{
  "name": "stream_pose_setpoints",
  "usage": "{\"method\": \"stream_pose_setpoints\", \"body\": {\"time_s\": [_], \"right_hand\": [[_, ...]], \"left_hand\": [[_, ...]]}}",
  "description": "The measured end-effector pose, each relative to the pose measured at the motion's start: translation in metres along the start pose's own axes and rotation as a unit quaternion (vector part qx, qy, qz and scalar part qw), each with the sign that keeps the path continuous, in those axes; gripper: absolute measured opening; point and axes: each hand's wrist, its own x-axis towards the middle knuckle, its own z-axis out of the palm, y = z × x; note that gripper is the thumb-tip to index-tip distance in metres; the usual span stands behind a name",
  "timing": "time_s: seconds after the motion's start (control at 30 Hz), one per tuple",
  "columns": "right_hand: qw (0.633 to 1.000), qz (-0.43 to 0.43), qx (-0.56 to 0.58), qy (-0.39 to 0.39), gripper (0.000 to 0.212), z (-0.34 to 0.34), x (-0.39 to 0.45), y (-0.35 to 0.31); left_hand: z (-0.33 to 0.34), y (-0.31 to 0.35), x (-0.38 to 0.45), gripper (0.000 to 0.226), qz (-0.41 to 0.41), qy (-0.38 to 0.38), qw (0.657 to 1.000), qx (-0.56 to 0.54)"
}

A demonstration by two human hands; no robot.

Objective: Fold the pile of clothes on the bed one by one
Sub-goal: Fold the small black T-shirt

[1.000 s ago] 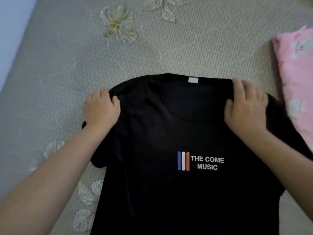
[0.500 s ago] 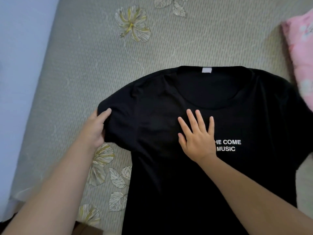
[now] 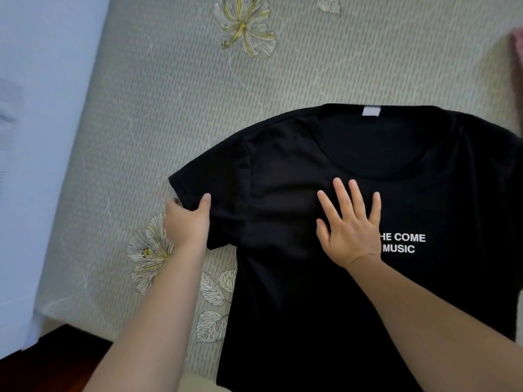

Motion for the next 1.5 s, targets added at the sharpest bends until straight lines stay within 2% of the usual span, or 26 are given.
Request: {"method": "stream_pose_setpoints", "body": {"time_s": [0.1,0.13,0.2,0.27,0.33,0.43,0.47,0.5,0.6,0.67,0.7,0.73,0.8,0.83,0.9,0.97,1.07,1.13,1.23,1.33,1.5], "right_hand": [[1.0,0.0,-0.007,0.0,0.051,0.002,0.0,0.0],[1.0,0.001,-0.01,-0.003,0.051,0.002,0.0,0.001],[1.0,0.003,-0.016,-0.005,0.053,0.002,0.0,0.001],[1.0,0.002,-0.012,-0.004,0.052,0.002,0.0,-0.001],[1.0,-0.006,0.014,0.011,0.045,0.0,0.0,-0.002],[0.987,0.003,0.16,0.017,0.04,-0.011,-0.008,0.012],[0.976,0.001,0.214,0.029,0.04,-0.019,-0.014,0.023],[0.967,0.002,0.251,0.052,0.039,-0.028,-0.022,0.035],[0.952,0.056,0.282,0.108,0.034,-0.054,-0.059,0.082],[0.944,0.128,0.27,0.141,0.036,-0.062,-0.081,0.112],[0.934,0.193,0.261,0.15,0.035,-0.062,-0.091,0.128],[0.913,0.276,0.26,0.153,0.035,-0.06,-0.1,0.144],[0.847,0.427,0.277,0.152,0.04,-0.054,-0.116,0.172],[0.819,0.473,0.292,0.141,0.039,-0.048,-0.122,0.182],[0.786,0.517,0.319,0.114,0.034,-0.039,-0.123,0.194],[0.766,0.53,0.343,0.124,0.035,-0.036,-0.113,0.201],[0.788,0.5,0.339,0.116,0.032,-0.03,-0.093,0.206],[0.783,0.509,0.337,0.117,0.019,-0.029,-0.087,0.208],[0.751,0.501,0.38,0.203,0.014,-0.047,-0.089,0.206],[0.767,0.468,0.332,0.287,0.022,-0.071,-0.098,0.214],[0.772,0.453,0.319,0.31,0.021,-0.099,-0.092,0.22]], "left_hand": [[-0.001,0.003,-0.006,0.026,-0.004,-0.04,0.992,-0.117],[-0.003,0.005,-0.009,0.018,0.024,-0.042,0.99,-0.136],[-0.005,0.01,-0.021,0.018,0.149,-0.034,0.983,-0.103],[-0.005,0.016,-0.033,0.025,0.292,-0.043,0.954,-0.049],[0.0,0.022,-0.049,0.034,0.38,-0.132,0.916,-0.004],[0.006,0.027,-0.078,0.049,0.381,-0.363,0.85,0.016],[0.01,0.025,-0.086,0.052,0.389,-0.4,0.828,0.052],[0.015,0.021,-0.093,0.053,0.415,-0.399,0.811,0.101],[0.025,0.014,-0.116,0.044,0.496,-0.286,0.799,0.182],[0.035,0.011,-0.136,0.04,0.528,-0.21,0.801,0.19],[0.043,0.009,-0.148,0.043,0.535,-0.179,0.801,0.203],[0.052,0.008,-0.16,0.047,0.535,-0.159,0.801,0.217],[0.073,0.008,-0.181,0.054,0.524,-0.157,0.802,0.241],[0.084,0.008,-0.19,0.057,0.519,-0.168,0.799,0.251],[0.106,0.005,-0.204,0.062,0.505,-0.18,0.794,0.286],[0.123,-0.003,-0.209,0.064,0.485,-0.167,0.797,0.318],[0.131,-0.01,-0.209,0.064,0.477,-0.143,0.807,0.317],[0.131,-0.011,-0.208,0.064,0.475,-0.145,0.809,0.315],[0.133,-0.008,-0.207,0.065,0.468,-0.143,0.812,0.317],[0.132,-0.009,-0.209,0.063,0.468,-0.138,0.812,0.319],[0.13,-0.007,-0.209,0.063,0.466,-0.138,0.813,0.319]]}}
